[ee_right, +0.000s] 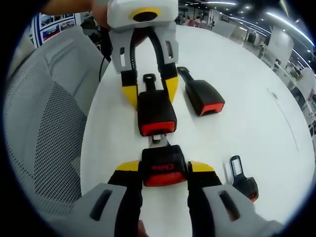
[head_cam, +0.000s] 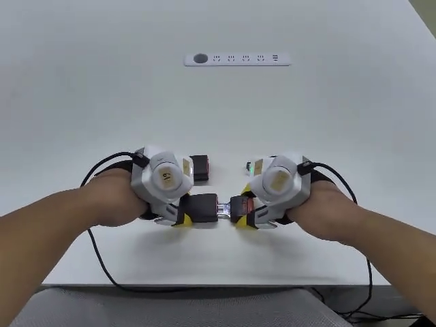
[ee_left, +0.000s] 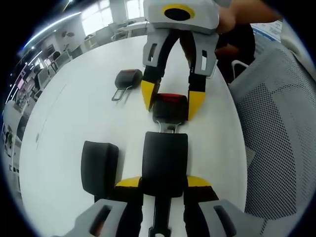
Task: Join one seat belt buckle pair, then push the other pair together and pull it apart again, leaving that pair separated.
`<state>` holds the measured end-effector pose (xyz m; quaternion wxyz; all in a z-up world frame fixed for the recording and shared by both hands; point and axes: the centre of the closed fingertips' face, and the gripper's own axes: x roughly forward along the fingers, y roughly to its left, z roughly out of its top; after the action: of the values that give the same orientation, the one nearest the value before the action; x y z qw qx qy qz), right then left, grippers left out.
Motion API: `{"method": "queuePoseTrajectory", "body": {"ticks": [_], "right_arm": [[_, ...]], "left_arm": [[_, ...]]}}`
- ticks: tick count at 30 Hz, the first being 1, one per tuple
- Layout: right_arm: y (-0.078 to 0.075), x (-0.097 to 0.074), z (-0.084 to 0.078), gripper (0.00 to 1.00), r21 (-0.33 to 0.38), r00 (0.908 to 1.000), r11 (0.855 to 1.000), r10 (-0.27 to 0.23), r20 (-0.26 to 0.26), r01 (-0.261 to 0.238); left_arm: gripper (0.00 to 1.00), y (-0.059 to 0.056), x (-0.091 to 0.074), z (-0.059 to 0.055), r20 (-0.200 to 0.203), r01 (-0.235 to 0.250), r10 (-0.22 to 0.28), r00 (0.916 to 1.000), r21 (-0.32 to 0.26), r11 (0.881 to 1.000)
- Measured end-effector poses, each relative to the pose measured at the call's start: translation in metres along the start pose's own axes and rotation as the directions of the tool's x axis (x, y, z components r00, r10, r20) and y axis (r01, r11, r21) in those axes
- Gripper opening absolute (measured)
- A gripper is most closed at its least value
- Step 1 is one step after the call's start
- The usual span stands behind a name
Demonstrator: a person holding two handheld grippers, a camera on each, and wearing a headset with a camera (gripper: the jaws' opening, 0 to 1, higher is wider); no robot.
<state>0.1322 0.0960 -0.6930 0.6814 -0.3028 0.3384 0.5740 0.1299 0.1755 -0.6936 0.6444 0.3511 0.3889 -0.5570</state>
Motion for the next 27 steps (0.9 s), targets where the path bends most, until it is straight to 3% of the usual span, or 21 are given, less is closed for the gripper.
{"method": "queuePoseTrajectory", "body": {"ticks": [17, 18, 20, 27], "right_arm": [[0.002, 0.013, 0.015, 0.33, -0.001, 0.9984, 1.0, 0.019, 0.053, -0.019], [0.0, 0.01, 0.018, 0.33, 0.002, 0.9986, 1.0, 0.001, 0.053, -0.001], [0.005, 0.008, 0.023, 0.33, -0.007, 0.998, 1.0, 0.023, 0.059, -0.023], [0.009, 0.003, 0.022, 0.33, -0.014, 0.9982, 1.0, 0.026, 0.054, -0.026]], "left_arm": [[0.3, -0.003, -0.001, 0.004, 0.032, 0.006, -0.006, 0.9995, 0.0, 1.0], [0.3, -0.003, -0.002, 0.004, 0.028, 0.007, -0.007, 0.9996, -0.005, 1.0], [0.3, -0.002, -0.002, 0.004, 0.029, 0.005, -0.005, 0.9996, -0.005, 1.0], [0.3, -0.001, -0.001, 0.003, 0.036, 0.002, -0.002, 0.9994, -0.012, 1.0]]}}
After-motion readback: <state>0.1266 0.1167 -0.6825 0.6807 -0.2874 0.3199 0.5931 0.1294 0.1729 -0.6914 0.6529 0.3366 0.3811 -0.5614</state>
